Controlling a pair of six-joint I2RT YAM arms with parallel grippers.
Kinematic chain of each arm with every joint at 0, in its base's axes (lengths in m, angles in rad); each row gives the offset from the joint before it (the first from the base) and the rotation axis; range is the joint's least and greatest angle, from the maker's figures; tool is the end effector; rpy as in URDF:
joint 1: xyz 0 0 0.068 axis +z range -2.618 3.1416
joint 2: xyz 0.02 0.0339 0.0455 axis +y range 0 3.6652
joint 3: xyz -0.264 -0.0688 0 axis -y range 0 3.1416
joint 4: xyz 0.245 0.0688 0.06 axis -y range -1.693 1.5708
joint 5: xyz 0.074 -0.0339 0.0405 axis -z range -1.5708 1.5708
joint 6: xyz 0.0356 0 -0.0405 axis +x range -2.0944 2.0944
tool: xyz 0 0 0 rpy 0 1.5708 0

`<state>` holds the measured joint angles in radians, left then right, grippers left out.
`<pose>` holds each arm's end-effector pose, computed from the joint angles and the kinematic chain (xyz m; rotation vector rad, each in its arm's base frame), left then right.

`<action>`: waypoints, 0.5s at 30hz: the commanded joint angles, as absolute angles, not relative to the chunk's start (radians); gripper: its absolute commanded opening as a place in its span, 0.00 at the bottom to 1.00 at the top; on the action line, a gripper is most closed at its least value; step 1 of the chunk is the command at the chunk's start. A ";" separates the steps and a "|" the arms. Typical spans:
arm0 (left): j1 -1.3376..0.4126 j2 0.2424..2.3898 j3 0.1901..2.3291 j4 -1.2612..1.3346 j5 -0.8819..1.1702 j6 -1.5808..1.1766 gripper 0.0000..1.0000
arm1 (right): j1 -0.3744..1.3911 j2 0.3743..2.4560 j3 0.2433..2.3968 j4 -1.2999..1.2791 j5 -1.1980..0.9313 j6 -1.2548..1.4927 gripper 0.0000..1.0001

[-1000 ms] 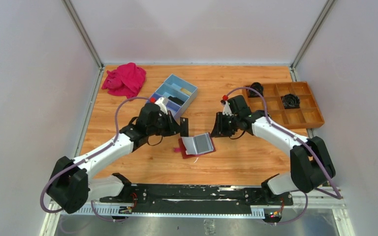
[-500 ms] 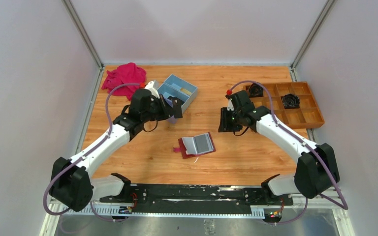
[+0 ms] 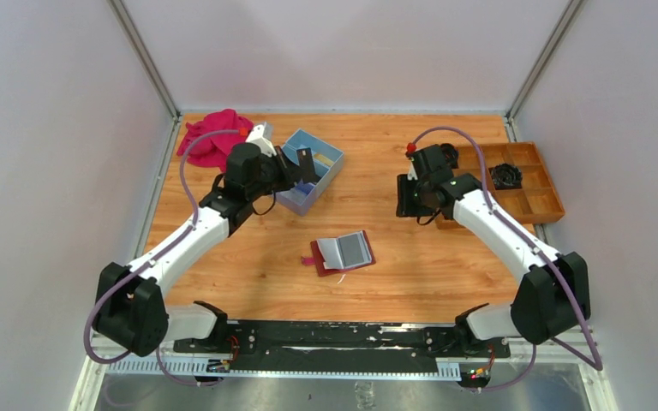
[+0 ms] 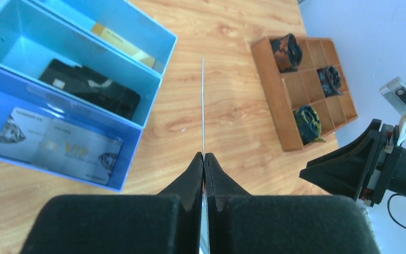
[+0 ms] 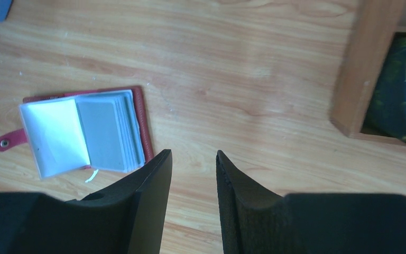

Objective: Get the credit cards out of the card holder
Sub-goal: Place the credit card in the storage box.

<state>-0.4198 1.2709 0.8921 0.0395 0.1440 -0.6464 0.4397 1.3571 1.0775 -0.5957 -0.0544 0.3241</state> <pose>0.2672 -0.1248 0.2945 -0.1246 1.9973 -0.8428 0.2582 0.1236 0.2774 -0.1681 2.4809 0.3987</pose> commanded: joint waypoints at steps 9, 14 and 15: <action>-0.372 1.191 0.867 0.104 -0.029 -0.574 0.00 | 0.319 1.425 1.235 -0.746 -0.011 0.322 0.40; -0.332 1.162 0.809 0.137 -0.035 -0.663 0.00 | 0.291 1.444 1.289 -0.782 0.079 0.357 0.39; -0.327 1.159 0.804 0.140 -0.033 -0.672 0.00 | 0.281 1.448 1.298 -0.786 0.084 0.360 0.39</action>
